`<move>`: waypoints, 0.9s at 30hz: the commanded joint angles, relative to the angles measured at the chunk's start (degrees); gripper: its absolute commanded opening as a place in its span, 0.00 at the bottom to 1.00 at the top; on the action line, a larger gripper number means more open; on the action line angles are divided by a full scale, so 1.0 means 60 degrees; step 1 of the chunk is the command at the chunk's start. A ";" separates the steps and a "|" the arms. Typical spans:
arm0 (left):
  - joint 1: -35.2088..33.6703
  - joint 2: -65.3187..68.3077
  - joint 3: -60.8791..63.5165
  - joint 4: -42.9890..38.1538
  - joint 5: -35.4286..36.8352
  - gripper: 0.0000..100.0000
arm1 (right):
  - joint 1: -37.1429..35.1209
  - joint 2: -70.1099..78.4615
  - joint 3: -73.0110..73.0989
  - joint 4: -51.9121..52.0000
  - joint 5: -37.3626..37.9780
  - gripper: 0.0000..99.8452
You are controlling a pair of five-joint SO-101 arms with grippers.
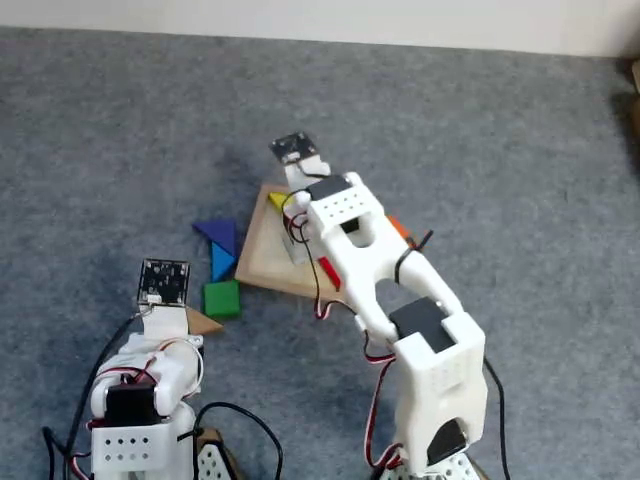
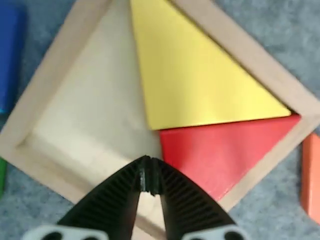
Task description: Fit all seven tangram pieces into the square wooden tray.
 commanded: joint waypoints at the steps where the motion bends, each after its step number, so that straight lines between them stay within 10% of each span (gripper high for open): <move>1: 0.0198 -0.0432 0.0198 0.0073 -0.0029 0.01 | 0.0110 -0.0564 -0.0081 -0.0110 0.0088 0.01; 10: 0.0198 -0.0432 0.0198 0.0073 -0.0029 0.01 | -0.0286 -0.3026 0.0022 0.0974 0.0088 0.01; 27: 0.0198 -0.0432 0.0198 0.0073 -0.0029 0.01 | 0.2982 -0.3641 0.0711 0.0960 0.0103 0.12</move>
